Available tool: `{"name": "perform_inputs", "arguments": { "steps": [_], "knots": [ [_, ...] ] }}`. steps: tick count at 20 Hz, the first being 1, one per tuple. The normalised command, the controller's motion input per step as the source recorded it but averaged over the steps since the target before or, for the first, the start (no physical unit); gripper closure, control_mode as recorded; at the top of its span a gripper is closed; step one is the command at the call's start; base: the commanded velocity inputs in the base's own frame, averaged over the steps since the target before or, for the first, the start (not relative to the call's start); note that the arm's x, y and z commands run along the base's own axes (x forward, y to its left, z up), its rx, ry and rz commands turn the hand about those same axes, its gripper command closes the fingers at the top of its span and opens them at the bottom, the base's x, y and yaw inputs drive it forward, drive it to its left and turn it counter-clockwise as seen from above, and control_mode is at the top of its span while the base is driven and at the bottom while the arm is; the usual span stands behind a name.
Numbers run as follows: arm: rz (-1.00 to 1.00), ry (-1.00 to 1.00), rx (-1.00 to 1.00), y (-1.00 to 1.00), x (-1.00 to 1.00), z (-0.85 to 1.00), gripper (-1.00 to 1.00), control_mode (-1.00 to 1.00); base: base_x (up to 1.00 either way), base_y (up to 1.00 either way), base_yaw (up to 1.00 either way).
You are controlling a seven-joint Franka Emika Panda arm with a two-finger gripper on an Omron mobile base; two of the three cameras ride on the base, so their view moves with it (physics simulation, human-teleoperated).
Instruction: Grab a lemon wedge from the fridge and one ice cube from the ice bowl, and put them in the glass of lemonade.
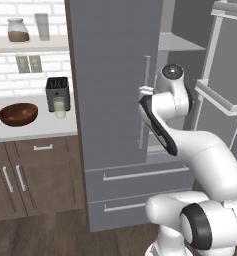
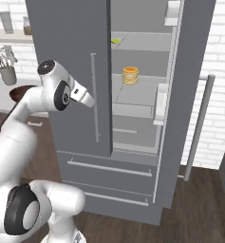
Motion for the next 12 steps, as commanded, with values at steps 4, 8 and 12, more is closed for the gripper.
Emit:
{"name": "perform_inputs", "arguments": {
  "steps": [4, 8, 12],
  "knots": [
    [0.03, 0.16, 0.0, -0.01, 0.34, -0.05, -1.0, -1.0, 0.0, 0.0, 0.0],
    [0.12, 0.28, 0.0, 0.0, 0.36, 0.0, -1.0, -1.0, 0.0, 0.0, 0.0],
    [0.18, 0.18, -0.01, 0.0, 0.08, -0.05, -1.0, -1.0, 0.0, 0.0, 0.0]
  ]
}}
